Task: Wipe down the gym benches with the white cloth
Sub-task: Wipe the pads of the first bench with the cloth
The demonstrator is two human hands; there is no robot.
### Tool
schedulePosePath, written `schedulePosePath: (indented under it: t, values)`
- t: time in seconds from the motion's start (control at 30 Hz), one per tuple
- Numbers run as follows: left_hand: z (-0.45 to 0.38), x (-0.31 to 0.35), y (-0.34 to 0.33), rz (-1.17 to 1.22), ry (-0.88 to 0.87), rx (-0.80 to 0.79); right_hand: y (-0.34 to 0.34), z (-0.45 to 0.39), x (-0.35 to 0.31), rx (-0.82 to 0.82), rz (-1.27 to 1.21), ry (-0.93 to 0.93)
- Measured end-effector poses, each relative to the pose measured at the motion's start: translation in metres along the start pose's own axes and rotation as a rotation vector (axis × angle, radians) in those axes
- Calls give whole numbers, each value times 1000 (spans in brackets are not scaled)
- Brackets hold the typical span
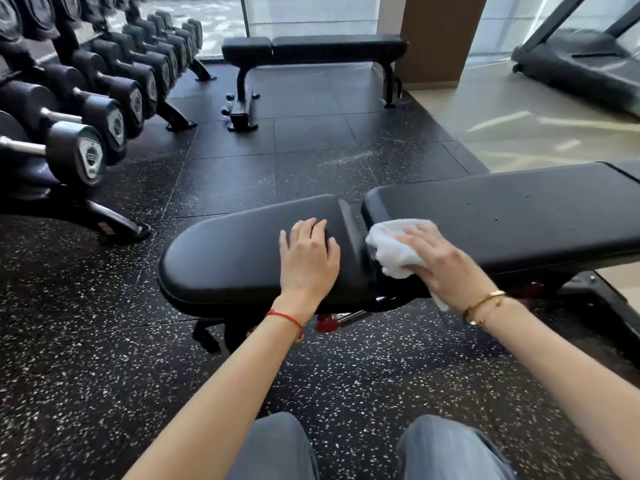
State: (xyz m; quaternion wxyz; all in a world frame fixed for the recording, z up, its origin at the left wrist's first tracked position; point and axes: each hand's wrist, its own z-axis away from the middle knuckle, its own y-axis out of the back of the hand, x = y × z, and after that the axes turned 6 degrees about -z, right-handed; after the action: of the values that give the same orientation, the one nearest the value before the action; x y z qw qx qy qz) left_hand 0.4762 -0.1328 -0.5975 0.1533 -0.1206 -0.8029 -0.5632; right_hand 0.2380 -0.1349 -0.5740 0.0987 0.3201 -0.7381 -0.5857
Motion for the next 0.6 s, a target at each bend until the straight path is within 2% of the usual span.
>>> schedulePosePath:
  t: [0.07,0.17,0.27,0.37,0.47,0.6]
  values:
    - [-3,13,-9,-69,66,-10,-2,-3,11,-67,-149,-44]
    - [-7,26,-17,-149,130,-24,-8,-29,49,-133,-172,-105]
    - [-8,30,-21,-235,149,-25,-12,-59,74,-143,-87,-201]
    - [-8,28,-20,-259,153,-3,-10,-56,67,-189,24,-107]
    - [-8,27,-17,-264,153,3,3,-23,70,-203,-51,0]
    - [-8,30,-16,-288,166,1,14,-31,113,-200,-26,-95]
